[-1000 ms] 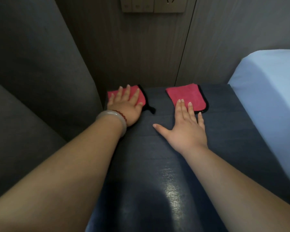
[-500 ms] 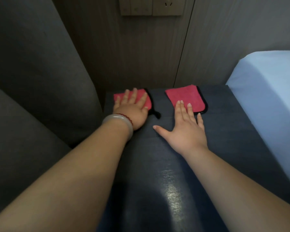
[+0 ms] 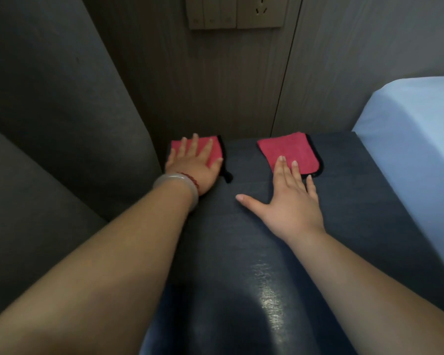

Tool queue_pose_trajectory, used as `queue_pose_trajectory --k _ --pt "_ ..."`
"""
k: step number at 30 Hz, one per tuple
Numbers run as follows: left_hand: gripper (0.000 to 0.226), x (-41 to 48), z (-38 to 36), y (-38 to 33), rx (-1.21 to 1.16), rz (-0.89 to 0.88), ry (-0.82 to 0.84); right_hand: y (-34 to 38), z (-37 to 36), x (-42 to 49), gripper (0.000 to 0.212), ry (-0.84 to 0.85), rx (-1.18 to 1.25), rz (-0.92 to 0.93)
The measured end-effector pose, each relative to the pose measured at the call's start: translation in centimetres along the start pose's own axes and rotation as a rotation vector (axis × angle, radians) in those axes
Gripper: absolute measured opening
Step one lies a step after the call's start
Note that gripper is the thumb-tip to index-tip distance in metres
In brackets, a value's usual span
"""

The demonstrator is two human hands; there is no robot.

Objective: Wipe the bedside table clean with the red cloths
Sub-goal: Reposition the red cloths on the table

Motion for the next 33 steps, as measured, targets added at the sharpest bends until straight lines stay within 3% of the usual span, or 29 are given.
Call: queue_pose_trajectory --k 4,10,18,22,25,30,33 --pt "0.064 -0.1 -0.2 2.0 -0.006 0.095 0.048 0.2 0.1 0.0 0.126 0.014 0.004 0.000" --pt "0.064 -3.9 -2.1 -4.1 0.061 -0.164 -0.037 0.2 0.2 -0.2 0.119 0.002 0.039 0.019" --pt "0.065 -1.3 -1.2 -2.9 0.050 -0.096 0.043 -1.5 2.9 2.9 0.054 -0.130 0.057 0.031" --pt "0.064 -1.2 -1.2 -2.9 0.045 -0.087 0.053 -2.6 2.0 6.0 0.058 0.048 -0.100 -0.016" --pt "0.064 -1.4 -1.2 -2.9 0.047 -0.091 0.017 -1.4 0.8 5.9 0.062 0.068 -0.088 -0.073" --pt "0.063 -1.4 -1.2 -2.9 0.032 -0.106 -0.002 3.5 -1.1 5.0 0.060 0.191 0.014 0.009" --pt "0.063 -1.5 -1.1 -2.9 0.030 -0.099 -0.002 2.5 1.6 5.0 0.057 0.004 -0.052 0.038"
Point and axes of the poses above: each hand's wrist, its own x-axis towards the middle knuckle, its own z-axis out of the back of the hand, y = z × x, the point moved 9 cm from there along x, towards the middle knuckle, and after that the axes turned 9 degrees about y, right-handed, at the moved point
